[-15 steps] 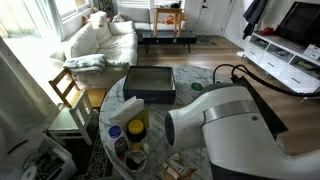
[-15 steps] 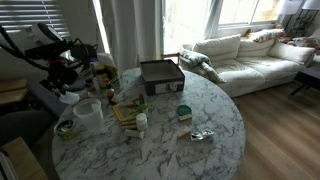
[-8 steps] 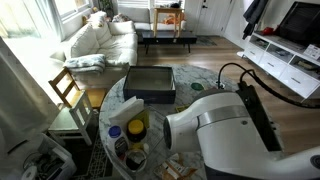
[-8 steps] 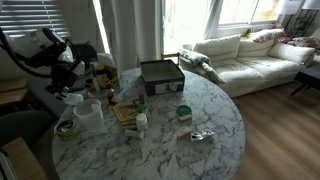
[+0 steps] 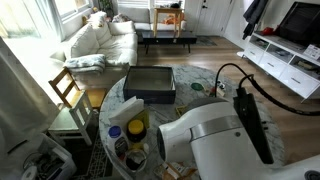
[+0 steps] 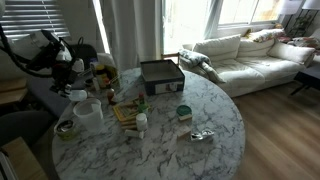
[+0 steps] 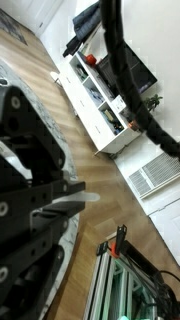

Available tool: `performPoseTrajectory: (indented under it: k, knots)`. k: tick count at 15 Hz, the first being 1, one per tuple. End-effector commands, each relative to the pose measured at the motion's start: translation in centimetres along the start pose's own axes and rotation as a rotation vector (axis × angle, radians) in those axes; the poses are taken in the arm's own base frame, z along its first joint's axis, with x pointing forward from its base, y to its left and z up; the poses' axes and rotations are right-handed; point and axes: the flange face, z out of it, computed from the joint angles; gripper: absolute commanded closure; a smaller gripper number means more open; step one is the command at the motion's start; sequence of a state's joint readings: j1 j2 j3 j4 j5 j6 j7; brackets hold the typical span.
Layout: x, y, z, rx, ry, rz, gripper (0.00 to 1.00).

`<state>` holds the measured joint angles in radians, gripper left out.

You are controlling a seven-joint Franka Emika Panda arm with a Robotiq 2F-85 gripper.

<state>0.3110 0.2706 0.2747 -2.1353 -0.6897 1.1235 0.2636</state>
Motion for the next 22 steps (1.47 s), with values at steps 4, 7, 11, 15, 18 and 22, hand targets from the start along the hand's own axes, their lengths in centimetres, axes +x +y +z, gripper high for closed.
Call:
performPoseTrajectory:
  k: [4,7,11,15,18,22]
  knots:
    - [0.8,-0.6,-0.6,-0.170,-0.067,0.070,0.96]
    - [1.1,-0.8,-0.5,-0.227,-0.094,0.087,0.96]
    - [1.3,-0.9,-0.3,-0.269,-0.124,0.100,0.96]
    - [1.2,-0.4,0.0,-0.276,-0.132,0.122,0.96]
    - [1.0,0.8,0.6,-0.232,-0.139,0.125,0.96]
    - [0.6,4.0,3.4,-0.063,-0.160,0.118,0.96]
